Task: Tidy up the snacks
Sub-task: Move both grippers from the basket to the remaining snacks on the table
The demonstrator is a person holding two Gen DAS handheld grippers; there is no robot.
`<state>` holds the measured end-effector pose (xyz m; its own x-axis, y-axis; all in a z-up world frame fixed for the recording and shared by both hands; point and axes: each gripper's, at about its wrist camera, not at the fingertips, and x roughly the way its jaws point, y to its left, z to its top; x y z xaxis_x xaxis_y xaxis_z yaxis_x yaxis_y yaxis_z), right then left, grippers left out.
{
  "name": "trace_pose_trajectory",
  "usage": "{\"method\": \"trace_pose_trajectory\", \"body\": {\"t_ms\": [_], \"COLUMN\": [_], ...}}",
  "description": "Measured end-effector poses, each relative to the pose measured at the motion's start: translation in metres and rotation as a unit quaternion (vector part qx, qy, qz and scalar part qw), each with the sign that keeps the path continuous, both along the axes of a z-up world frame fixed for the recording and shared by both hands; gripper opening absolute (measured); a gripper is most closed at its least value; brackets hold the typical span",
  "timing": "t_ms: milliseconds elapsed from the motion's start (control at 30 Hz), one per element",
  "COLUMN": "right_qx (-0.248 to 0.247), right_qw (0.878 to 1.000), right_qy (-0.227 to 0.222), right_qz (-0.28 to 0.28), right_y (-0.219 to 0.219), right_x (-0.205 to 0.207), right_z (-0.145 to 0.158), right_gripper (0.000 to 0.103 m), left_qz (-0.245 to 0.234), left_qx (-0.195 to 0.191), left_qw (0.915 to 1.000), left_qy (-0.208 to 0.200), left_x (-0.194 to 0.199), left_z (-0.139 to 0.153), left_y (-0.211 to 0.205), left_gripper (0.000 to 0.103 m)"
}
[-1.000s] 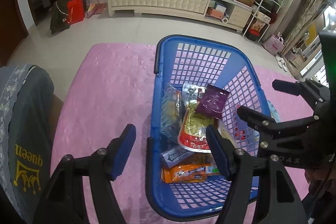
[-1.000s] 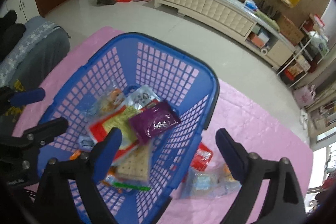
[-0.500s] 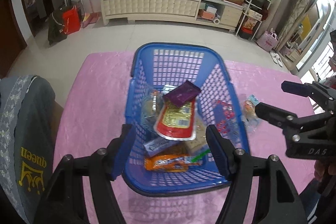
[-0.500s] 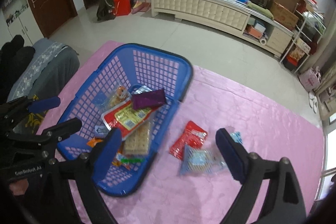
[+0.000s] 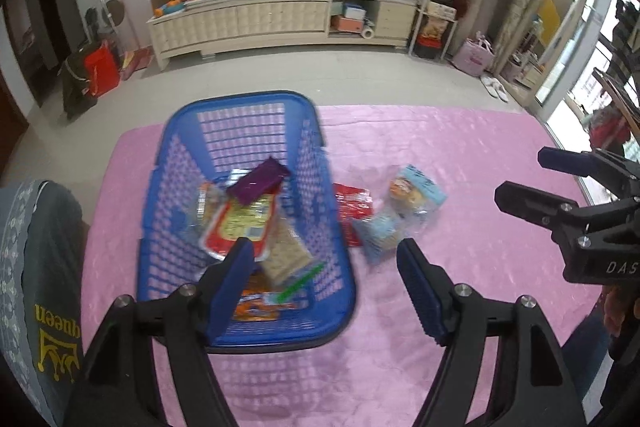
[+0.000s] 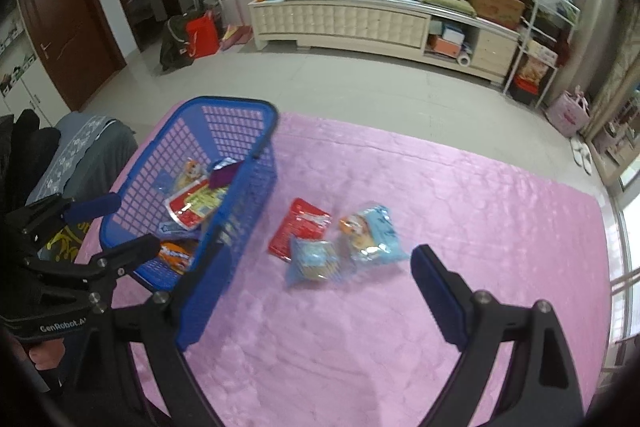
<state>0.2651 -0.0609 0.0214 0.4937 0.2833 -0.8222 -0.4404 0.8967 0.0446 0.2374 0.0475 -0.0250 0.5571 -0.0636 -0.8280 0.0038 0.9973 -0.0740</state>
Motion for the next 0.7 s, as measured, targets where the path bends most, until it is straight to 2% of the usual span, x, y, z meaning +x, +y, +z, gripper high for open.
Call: {"method": "trace_pose_trajectory", "body": {"t_ms": [233,433,700], "right_qx": [0.010,0.013,0.022], "right_qw": [1.000,0.999,0.998], "right_qy": [0.010,0.026,0.032], "right_qz": [-0.028,-0.043,-0.042], "right_y": [-0.043,-0.075,-0.101], "right_x": [0.004,0.008,0.018], "right_z": [-0.011,-0.032,-0.053], "right_gripper": [0.093,0.093,0.093], "left_qz": [-0.026,-0.042,-0.049], "left_qx": [0.005,-0.002,-0.001], "left_qw": [0.9995,0.9984,0.9964], "left_qy": [0.017,0.037,0.070], "left_x": [0.010,0.020,0.031], "left_z": [-0.016,-0.033,-0.061], "left_y": [-0.041,-0.073,-0.103], "left_gripper": [0.075,0.075,0.075]}}
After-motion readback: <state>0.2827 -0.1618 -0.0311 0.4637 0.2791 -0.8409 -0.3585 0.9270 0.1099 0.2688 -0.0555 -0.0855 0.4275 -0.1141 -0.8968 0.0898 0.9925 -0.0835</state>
